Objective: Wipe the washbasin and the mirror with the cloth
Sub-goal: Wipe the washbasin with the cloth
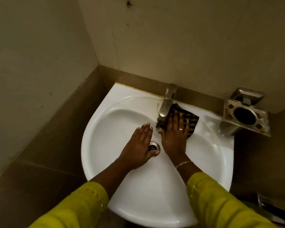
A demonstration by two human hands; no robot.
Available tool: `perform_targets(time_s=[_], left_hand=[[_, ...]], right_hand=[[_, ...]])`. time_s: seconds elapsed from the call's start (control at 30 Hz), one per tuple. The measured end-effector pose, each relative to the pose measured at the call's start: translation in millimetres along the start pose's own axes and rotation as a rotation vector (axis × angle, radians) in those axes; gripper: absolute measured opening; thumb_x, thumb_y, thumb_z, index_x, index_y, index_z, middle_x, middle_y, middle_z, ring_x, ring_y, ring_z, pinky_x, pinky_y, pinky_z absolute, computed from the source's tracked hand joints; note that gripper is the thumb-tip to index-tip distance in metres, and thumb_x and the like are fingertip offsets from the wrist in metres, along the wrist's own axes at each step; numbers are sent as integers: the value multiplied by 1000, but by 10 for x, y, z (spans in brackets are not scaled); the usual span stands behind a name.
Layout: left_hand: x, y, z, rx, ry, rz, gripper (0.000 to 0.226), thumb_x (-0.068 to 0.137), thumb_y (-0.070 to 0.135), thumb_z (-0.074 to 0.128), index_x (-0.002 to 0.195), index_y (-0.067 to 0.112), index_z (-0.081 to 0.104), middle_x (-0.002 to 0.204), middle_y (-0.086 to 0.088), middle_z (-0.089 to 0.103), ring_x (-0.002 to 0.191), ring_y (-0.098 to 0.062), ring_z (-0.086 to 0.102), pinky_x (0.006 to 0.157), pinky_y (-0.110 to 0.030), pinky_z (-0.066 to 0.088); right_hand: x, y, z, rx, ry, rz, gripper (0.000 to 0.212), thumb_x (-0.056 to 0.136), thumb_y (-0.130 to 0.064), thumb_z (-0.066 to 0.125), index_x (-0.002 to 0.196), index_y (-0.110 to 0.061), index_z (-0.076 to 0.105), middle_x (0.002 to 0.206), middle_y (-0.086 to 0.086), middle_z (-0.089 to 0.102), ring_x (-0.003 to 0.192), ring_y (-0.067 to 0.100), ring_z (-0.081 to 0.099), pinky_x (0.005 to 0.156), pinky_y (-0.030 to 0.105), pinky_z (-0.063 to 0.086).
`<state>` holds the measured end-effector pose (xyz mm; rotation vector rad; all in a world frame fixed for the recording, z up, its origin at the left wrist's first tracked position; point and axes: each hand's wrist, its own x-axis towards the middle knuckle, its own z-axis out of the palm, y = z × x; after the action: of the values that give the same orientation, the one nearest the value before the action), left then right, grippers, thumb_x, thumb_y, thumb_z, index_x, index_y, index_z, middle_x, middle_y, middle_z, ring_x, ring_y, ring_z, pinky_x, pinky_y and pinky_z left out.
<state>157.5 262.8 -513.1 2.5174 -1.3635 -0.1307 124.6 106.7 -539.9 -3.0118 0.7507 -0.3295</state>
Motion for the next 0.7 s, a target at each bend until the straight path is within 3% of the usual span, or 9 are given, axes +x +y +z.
perform_targets(time_s=[0.13, 0.23, 0.3, 0.43, 0.57, 0.6, 0.7], left_hand=[[-147, -221, -91, 53, 0, -92, 83, 91, 62, 8, 140, -3, 22, 147, -24, 23, 137, -30, 16, 114, -36, 3], [-285, -401, -169, 89, 15, -147, 81, 92, 61, 12, 139, -4, 24, 145, -25, 26, 136, -34, 20, 113, -34, 3], [-393, -537, -220, 107, 31, -187, 81, 92, 61, 12, 140, -3, 20, 147, -24, 23, 136, -35, 19, 112, -32, 1], [-627, -764, -284, 112, 65, -285, 79, 92, 61, 13, 140, -1, 19, 148, -21, 20, 138, -33, 19, 113, -33, 2], [-791, -794, -344, 87, 138, -377, 77, 93, 57, 16, 139, -4, 23, 147, -22, 21, 137, -26, 13, 114, -32, 0], [-808, -791, -355, 70, 164, -404, 77, 93, 57, 16, 139, -5, 22, 147, -22, 20, 137, -26, 12, 114, -31, -1], [-820, -806, -360, 37, 218, -427, 76, 93, 56, 16, 140, -4, 19, 147, -22, 18, 138, -24, 11, 114, -29, -3]], right_hand=[[-55, -105, 116, -20, 77, -70, 61, 91, -42, 37, 138, -3, 37, 143, 21, 41, 135, 34, 22, 111, 51, 10], [-79, -112, 201, -17, 162, -159, 66, 78, -18, 67, 136, -3, 39, 138, 21, 46, 132, 35, 25, 112, 48, 4], [-68, -116, 236, -52, 174, -203, 77, 68, -4, 71, 137, -5, 38, 137, 19, 49, 130, 35, 29, 112, 48, 7], [50, -224, 253, -133, 231, -302, 74, 70, -1, 59, 140, -8, 35, 141, 15, 45, 130, 32, 30, 106, 46, 22], [175, -428, 206, -217, 183, -320, 68, 76, -6, 45, 142, -8, 30, 146, 12, 38, 135, 30, 35, 96, 41, 41], [197, -490, 221, -212, 182, -317, 66, 79, -6, 42, 143, -7, 28, 148, 13, 36, 136, 31, 32, 100, 41, 39], [255, -645, 356, -238, 226, -373, 57, 87, -4, 25, 145, -3, 22, 150, 17, 28, 139, 32, 20, 113, 45, 13]])
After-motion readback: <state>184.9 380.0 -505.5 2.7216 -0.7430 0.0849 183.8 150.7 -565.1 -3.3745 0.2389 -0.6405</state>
